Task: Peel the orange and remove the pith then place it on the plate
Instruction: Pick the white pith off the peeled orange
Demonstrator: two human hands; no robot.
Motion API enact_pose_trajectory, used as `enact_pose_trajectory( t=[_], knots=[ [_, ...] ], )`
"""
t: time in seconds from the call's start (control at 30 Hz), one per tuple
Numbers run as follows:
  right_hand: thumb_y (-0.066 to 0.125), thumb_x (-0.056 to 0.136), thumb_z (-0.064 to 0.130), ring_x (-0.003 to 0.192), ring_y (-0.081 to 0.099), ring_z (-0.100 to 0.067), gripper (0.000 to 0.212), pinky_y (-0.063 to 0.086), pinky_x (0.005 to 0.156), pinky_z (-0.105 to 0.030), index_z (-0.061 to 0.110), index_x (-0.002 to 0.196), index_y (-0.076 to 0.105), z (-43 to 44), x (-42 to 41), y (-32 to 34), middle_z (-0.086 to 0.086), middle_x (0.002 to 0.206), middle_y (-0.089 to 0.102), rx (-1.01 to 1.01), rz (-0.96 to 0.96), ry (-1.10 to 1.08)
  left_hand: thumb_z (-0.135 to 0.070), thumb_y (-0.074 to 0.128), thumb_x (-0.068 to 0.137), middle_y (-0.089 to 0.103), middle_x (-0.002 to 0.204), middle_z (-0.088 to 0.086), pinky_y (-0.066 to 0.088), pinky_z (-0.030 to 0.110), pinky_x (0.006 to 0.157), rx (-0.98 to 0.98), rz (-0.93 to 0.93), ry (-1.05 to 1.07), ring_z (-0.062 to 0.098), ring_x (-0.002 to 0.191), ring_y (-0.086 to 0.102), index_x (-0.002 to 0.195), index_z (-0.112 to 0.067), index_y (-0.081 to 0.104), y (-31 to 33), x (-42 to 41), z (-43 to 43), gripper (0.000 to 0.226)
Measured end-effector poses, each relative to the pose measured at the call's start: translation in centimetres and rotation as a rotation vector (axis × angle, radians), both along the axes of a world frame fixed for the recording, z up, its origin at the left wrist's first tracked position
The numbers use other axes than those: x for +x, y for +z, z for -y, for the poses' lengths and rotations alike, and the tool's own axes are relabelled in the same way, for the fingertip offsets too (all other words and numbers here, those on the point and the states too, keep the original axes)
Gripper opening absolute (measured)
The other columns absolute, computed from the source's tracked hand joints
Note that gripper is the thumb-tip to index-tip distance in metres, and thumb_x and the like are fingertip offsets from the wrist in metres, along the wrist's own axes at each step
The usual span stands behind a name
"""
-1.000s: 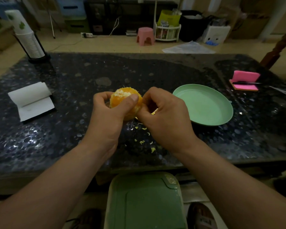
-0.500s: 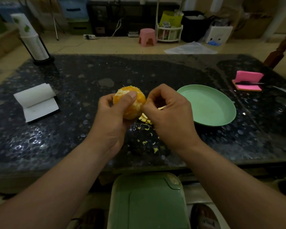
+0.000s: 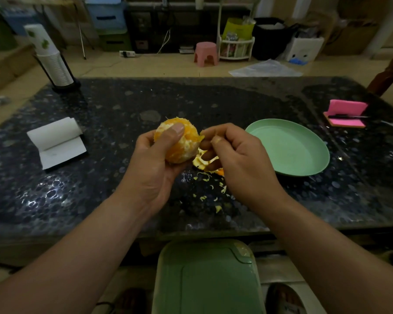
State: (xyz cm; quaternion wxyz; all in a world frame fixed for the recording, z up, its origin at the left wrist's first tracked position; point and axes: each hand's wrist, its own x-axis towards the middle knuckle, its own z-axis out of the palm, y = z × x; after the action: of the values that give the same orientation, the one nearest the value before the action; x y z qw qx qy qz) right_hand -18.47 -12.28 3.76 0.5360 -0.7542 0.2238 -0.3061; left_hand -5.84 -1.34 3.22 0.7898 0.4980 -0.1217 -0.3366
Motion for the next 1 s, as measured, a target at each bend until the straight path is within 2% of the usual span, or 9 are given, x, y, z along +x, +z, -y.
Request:
enact_pose_trajectory(
  t=[0.07, 0.17, 0.3, 0.5, 0.6, 0.67, 0.83, 0.93, 1.0],
  knots=[
    [0.056, 0.109, 0.021, 0.085, 0.074, -0.02, 0.019, 0.065, 0.073, -0.047, 0.025, 0.106, 0.074, -0.2, 0.0, 0.0, 0.002, 0.093, 0.076, -0.025, -0.018, -0.007, -0.029, 0.087, 0.083, 0.064, 0.14, 0.018, 0.062, 0.054, 0.096, 0.033, 0.029, 0.028, 0.032, 0.117, 0.073, 0.145, -0.006, 0.045, 0.0, -0.2, -0.1, 0.078],
    [0.068, 0.104, 0.031, 0.081, 0.073, -0.013, 0.008, 0.064, 0.073, -0.045, 0.025, 0.101, 0.072, -0.4, 0.1, 0.0, 0.005, 0.087, 0.075, -0.093, -0.047, -0.027, -0.033, 0.083, 0.076, 0.065, 0.137, 0.013, 0.063, 0.051, 0.096, 0.053, 0.084, 0.042, 0.026, 0.111, 0.076, 0.14, -0.013, 0.046, 0.1, -0.5, -0.2, 0.077],
    [0.067, 0.105, 0.026, 0.078, 0.074, -0.016, 0.01, 0.064, 0.07, -0.047, 0.024, 0.096, 0.07, 0.0, 0.1, -0.2, 0.002, 0.083, 0.074, -0.133, -0.065, -0.036, -0.034, 0.083, 0.071, 0.066, 0.132, 0.008, 0.064, 0.046, 0.094, 0.07, 0.143, 0.034, 0.021, 0.107, 0.077, 0.138, -0.017, 0.047, 0.2, -0.6, -0.3, 0.078],
    [0.062, 0.107, 0.027, 0.073, 0.07, -0.013, 0.014, 0.061, 0.068, -0.042, 0.025, 0.093, 0.066, 0.0, 0.3, -0.2, 0.003, 0.08, 0.072, -0.182, -0.108, -0.05, -0.032, 0.089, 0.071, 0.065, 0.134, 0.009, 0.064, 0.041, 0.091, 0.123, 0.206, -0.031, 0.026, 0.114, 0.074, 0.138, -0.023, 0.048, 0.0, -0.8, -0.3, 0.079],
    [0.062, 0.106, 0.026, 0.069, 0.067, -0.011, 0.016, 0.059, 0.063, -0.035, 0.026, 0.09, 0.064, -0.1, 0.4, -0.2, 0.004, 0.076, 0.068, -0.183, -0.117, -0.048, -0.029, 0.084, 0.071, 0.067, 0.133, 0.011, 0.065, 0.042, 0.09, 0.102, 0.143, -0.023, 0.025, 0.11, 0.076, 0.138, -0.018, 0.05, 0.1, -1.0, -0.2, 0.076],
    [0.062, 0.106, 0.026, 0.069, 0.067, -0.011, 0.017, 0.059, 0.062, -0.033, 0.026, 0.089, 0.064, 0.0, 0.4, -0.3, 0.004, 0.076, 0.069, -0.178, -0.125, -0.058, -0.025, 0.087, 0.08, 0.067, 0.135, 0.015, 0.064, 0.042, 0.089, 0.069, 0.08, -0.028, 0.027, 0.11, 0.076, 0.142, -0.011, 0.049, 0.1, -0.7, -0.2, 0.074],
    [0.062, 0.107, 0.025, 0.071, 0.07, -0.009, 0.015, 0.059, 0.063, -0.029, 0.023, 0.093, 0.067, 0.6, 0.2, -0.3, 0.003, 0.079, 0.072, -0.127, -0.105, -0.072, -0.023, 0.074, 0.085, 0.067, 0.138, 0.023, 0.063, 0.045, 0.091, -0.06, -0.111, -0.095, 0.035, 0.123, 0.07, 0.146, -0.001, 0.051, 0.2, 0.0, -0.4, 0.069],
    [0.061, 0.108, 0.025, 0.076, 0.072, -0.011, 0.013, 0.063, 0.07, -0.039, 0.025, 0.1, 0.071, 0.8, 0.3, -0.5, 0.004, 0.085, 0.074, -0.119, -0.094, -0.083, -0.024, 0.071, 0.091, 0.067, 0.139, 0.024, 0.064, 0.043, 0.089, -0.067, -0.168, -0.131, 0.038, 0.127, 0.068, 0.139, -0.002, 0.058, 0.2, 0.0, -0.6, 0.055],
    [0.058, 0.108, 0.021, 0.081, 0.072, -0.008, 0.014, 0.064, 0.072, -0.038, 0.026, 0.108, 0.071, 0.9, 0.4, -0.6, 0.006, 0.09, 0.075, -0.114, -0.083, -0.1, -0.024, 0.071, 0.094, 0.068, 0.138, 0.023, 0.064, 0.046, 0.093, -0.048, -0.183, -0.145, 0.039, 0.129, 0.066, 0.136, -0.002, 0.061, 0.1, 0.0, -0.6, 0.048]
  ],
)
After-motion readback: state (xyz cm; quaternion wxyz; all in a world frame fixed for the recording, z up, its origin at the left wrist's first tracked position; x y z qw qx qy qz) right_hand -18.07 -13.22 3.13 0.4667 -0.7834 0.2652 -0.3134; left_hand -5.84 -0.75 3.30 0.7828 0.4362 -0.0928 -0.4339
